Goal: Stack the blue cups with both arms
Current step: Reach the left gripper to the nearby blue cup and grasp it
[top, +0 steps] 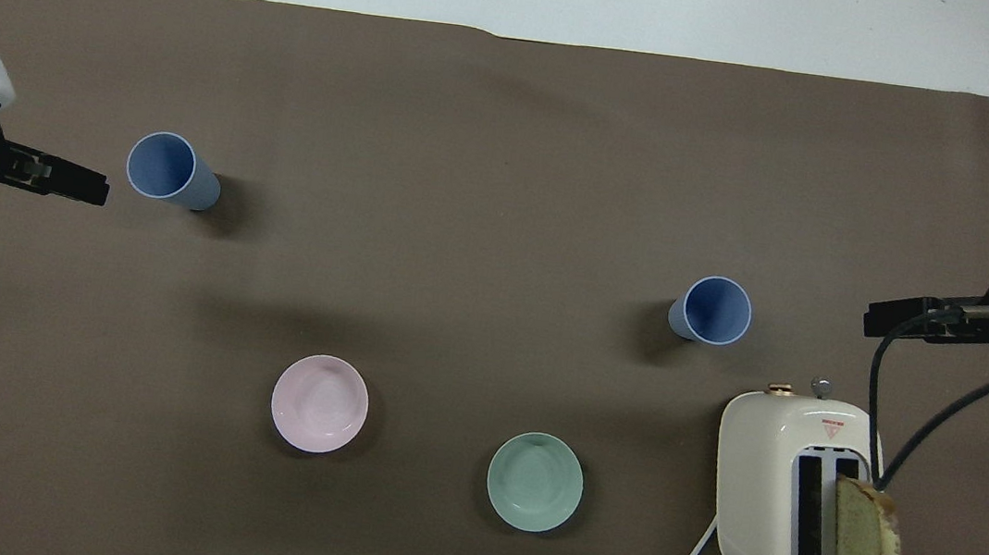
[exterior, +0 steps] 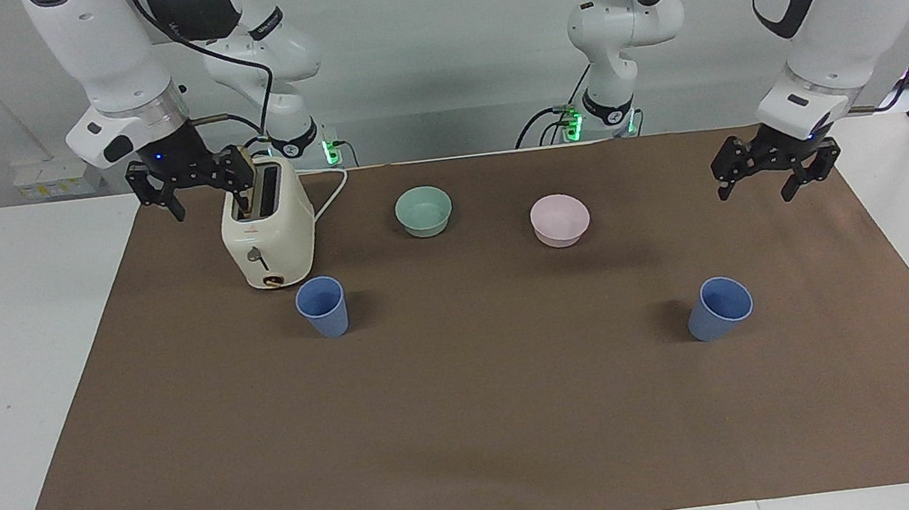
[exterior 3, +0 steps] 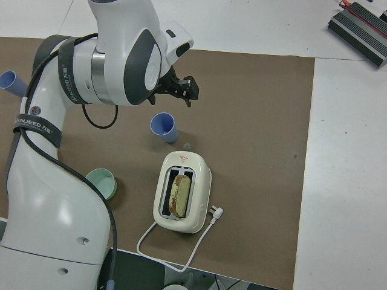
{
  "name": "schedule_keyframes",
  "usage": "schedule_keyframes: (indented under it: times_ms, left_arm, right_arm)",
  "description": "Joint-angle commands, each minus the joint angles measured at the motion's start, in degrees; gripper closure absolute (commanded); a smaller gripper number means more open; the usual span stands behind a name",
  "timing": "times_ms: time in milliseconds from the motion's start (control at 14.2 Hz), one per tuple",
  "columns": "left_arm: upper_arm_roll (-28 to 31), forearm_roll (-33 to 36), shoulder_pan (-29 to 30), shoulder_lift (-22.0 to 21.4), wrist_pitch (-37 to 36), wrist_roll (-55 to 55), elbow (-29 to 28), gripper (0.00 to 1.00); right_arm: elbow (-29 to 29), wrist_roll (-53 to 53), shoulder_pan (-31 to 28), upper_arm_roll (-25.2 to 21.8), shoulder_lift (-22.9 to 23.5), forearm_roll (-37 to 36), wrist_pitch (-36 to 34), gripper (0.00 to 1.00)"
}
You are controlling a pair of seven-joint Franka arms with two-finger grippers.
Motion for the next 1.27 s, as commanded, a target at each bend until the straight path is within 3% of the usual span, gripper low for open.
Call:
schedule_keyframes:
  times_ms: [0, 634, 916, 1057, 1128, 1198]
  left_arm:
    - [0.4, -0.4, -0.5, -0.2, 6.5, -0.5, -5.1, 0.0]
    - [0.4, -0.5, 1.1, 11.7, 23.6, 0.0, -5.1, 0.0]
    - [0.4, -2.1, 2.2, 14.2, 25.0, 0.1, -5.1, 0.02]
    - [0.4, -3.9, 2.4, 15.1, 25.5, 0.1, -5.2, 0.15]
    - [0.4, -3.9, 2.4, 15.1, 25.3, 0.3, -5.2, 0.31]
    - [0.4, -4.0, 2.4, 15.1, 25.2, 0.5, -5.2, 0.6]
  right_arm:
    - [-1.1, -1.7, -0.8, 0.4, -0.9, -0.9, 0.3, 0.0]
    - [-1.1, -1.7, -0.8, 0.4, -0.9, -0.9, 0.3, 0.0]
    - [-1.1, -1.7, -0.8, 0.4, -0.9, -0.9, 0.3, 0.0]
    - [-1.1, -1.7, -0.8, 0.4, -0.9, -0.9, 0.3, 0.0]
    - [-1.1, -1.7, -0.8, 0.4, -0.9, -0.9, 0.3, 0.0]
    - [-1.1, -1.7, -0.8, 0.4, -0.9, -0.9, 0.3, 0.0]
